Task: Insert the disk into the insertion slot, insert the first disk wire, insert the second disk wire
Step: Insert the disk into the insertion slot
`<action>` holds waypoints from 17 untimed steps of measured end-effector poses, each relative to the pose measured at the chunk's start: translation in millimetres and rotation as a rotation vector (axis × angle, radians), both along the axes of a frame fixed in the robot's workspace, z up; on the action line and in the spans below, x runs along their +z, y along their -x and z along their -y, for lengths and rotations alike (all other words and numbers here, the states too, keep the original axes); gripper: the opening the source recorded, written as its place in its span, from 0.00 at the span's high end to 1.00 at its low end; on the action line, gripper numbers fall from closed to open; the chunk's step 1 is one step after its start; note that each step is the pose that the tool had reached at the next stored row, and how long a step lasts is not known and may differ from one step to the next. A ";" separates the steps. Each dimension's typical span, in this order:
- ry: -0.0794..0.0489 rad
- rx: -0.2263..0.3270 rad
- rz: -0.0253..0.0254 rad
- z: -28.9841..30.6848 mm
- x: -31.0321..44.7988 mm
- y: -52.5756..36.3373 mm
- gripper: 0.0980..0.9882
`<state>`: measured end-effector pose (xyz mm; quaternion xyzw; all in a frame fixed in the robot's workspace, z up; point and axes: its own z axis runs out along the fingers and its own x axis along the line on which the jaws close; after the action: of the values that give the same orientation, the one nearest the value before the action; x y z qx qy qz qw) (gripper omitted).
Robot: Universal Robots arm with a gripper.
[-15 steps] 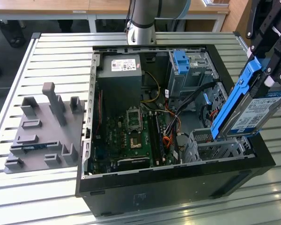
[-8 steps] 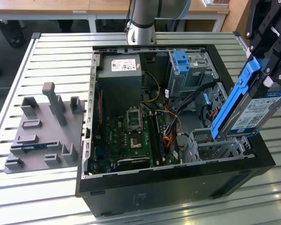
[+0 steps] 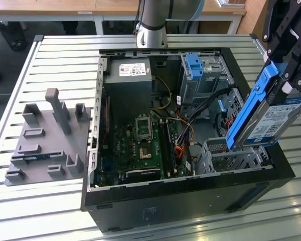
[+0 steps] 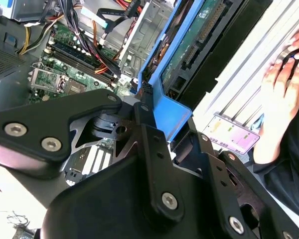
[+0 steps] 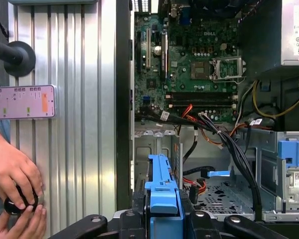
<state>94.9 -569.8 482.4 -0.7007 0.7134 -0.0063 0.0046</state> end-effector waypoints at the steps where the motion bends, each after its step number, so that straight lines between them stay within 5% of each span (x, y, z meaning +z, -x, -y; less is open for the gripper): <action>1: 0.000 0.000 0.0008 0.0 0.0 0.1 0.70; 17: 0.000 0.000 0.0119 0.0 -0.8 0.7 0.70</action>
<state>94.2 -569.8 481.7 -0.7007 0.7133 -0.0105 0.0088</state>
